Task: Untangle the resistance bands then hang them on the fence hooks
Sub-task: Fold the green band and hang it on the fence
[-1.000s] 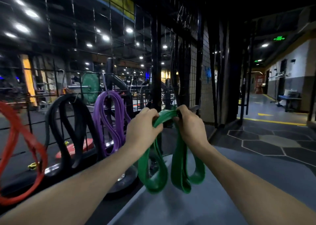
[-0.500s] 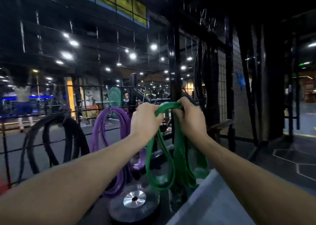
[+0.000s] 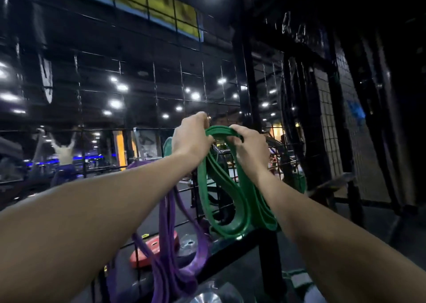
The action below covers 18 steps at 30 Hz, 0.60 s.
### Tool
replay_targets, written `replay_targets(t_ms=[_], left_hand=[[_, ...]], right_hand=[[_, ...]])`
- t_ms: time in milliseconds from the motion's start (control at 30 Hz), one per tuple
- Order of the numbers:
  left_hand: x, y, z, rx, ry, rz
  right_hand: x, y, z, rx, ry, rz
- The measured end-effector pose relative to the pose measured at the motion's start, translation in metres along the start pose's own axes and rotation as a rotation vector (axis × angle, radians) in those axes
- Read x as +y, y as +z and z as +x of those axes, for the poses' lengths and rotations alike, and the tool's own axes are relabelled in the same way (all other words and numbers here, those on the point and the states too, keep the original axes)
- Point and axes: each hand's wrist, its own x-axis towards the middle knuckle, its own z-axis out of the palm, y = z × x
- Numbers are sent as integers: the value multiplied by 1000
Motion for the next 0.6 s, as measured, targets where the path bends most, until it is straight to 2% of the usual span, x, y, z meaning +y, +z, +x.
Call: replay_targets(t_ms=[133,267,433,600], left_hand=[[-12,7,2,26,76,124],[-14,9,3,43,61,102],[-22,9,-3,95,-47,-55],[-23,9,-11,82,-225,-204]], right_hand=[[3,14,0,16,47,110],[8,30,-8,95,112,114],[0,31,-22,118,-17,-55],[-11,14,-19,17,-44,-145]])
